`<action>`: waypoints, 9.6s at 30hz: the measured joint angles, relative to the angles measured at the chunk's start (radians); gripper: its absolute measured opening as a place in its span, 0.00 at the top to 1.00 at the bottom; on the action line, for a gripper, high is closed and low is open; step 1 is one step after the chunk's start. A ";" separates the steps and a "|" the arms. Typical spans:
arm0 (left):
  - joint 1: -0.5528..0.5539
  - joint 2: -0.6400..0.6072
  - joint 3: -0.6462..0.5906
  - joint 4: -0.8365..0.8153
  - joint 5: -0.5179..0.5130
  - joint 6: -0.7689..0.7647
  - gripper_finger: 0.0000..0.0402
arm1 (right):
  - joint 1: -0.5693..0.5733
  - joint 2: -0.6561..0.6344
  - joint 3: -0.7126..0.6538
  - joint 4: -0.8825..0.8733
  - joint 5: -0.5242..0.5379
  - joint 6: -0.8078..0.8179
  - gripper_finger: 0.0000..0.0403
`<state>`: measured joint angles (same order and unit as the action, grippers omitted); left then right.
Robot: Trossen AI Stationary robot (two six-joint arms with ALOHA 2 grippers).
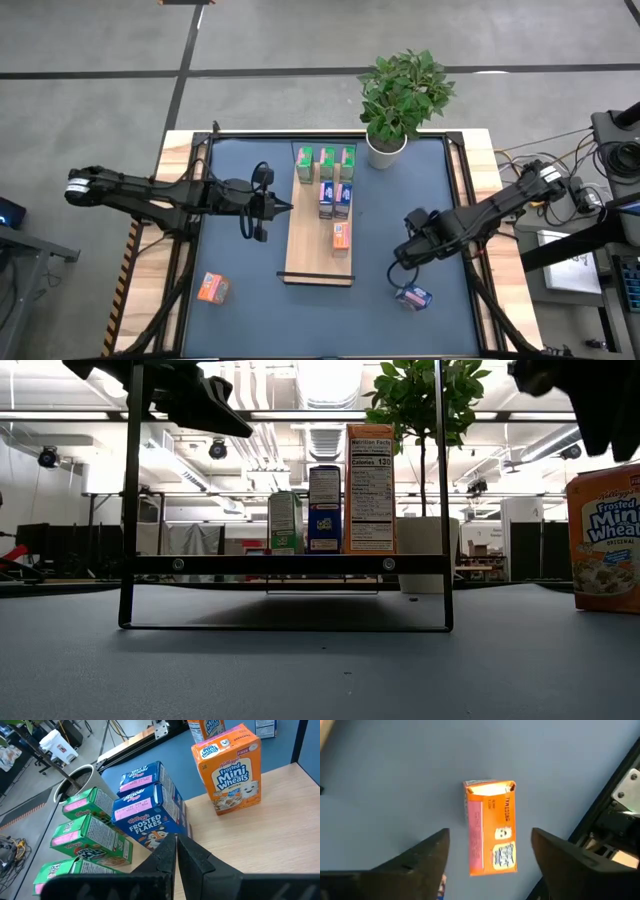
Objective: Stack cereal on shelf
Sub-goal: Put the right orange cereal box on the shelf aligned with the other orange cereal box
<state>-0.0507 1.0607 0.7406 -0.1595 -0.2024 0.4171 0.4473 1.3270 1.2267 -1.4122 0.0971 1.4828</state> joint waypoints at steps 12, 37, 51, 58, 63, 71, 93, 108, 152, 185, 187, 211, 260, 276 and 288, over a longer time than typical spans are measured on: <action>0.000 0.000 0.000 -0.001 0.000 -0.007 1.00 | 0.000 0.000 -0.180 0.139 -0.052 -0.026 0.27; 0.000 0.000 -0.001 -0.001 0.002 -0.008 1.00 | 0.000 -0.013 -0.028 0.128 0.030 -0.086 0.70; 0.000 -0.071 -0.010 -0.003 0.002 -0.011 1.00 | 0.000 0.035 0.369 0.125 0.358 -0.318 0.71; 0.000 -0.145 -0.040 -0.004 0.002 -0.021 1.00 | -0.018 0.171 0.580 0.146 0.402 -0.523 0.71; 0.000 -0.171 -0.042 -0.005 0.002 -0.043 1.00 | -0.045 0.303 0.776 0.145 0.402 -0.699 0.71; 0.000 -0.180 -0.042 -0.005 0.002 -0.068 1.00 | -0.121 0.489 1.007 0.133 0.360 -0.941 0.71; 0.000 -0.200 -0.043 -0.029 0.001 -0.113 1.00 | -0.304 0.774 1.074 0.101 0.103 -1.214 0.71; 0.000 -0.198 -0.043 -0.036 0.001 -0.113 1.00 | -0.302 0.785 1.058 0.149 0.105 -1.250 0.51; -0.149 0.130 -0.016 0.125 0.009 -0.252 1.00 | -0.274 0.466 0.549 0.498 0.292 -1.457 0.97; -0.148 0.129 -0.016 0.088 -0.071 -0.267 1.00 | -0.238 0.453 0.470 0.594 0.207 -1.393 0.97; -0.149 0.129 -0.016 0.089 -0.072 -0.262 1.00 | -0.238 0.450 0.470 0.594 0.212 -1.395 0.97; -0.134 0.137 -0.050 0.118 -0.208 -0.243 1.00 | -0.213 0.475 0.470 0.590 0.262 -1.397 0.97; -0.119 0.190 -0.007 0.033 -0.313 -0.117 1.00 | -0.208 0.392 0.400 0.627 0.270 -1.428 0.97; -0.118 0.241 -0.017 0.140 -0.063 -0.143 1.00 | -0.210 0.393 0.374 0.683 0.270 -1.428 0.97; -0.115 0.311 -0.016 0.232 -0.102 -0.138 1.00 | -0.208 0.393 0.376 0.699 0.270 -1.430 0.97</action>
<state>-0.1655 1.3714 0.7250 0.0728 -0.3045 0.2791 0.2398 1.7195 1.6023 -0.7132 0.3676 0.0532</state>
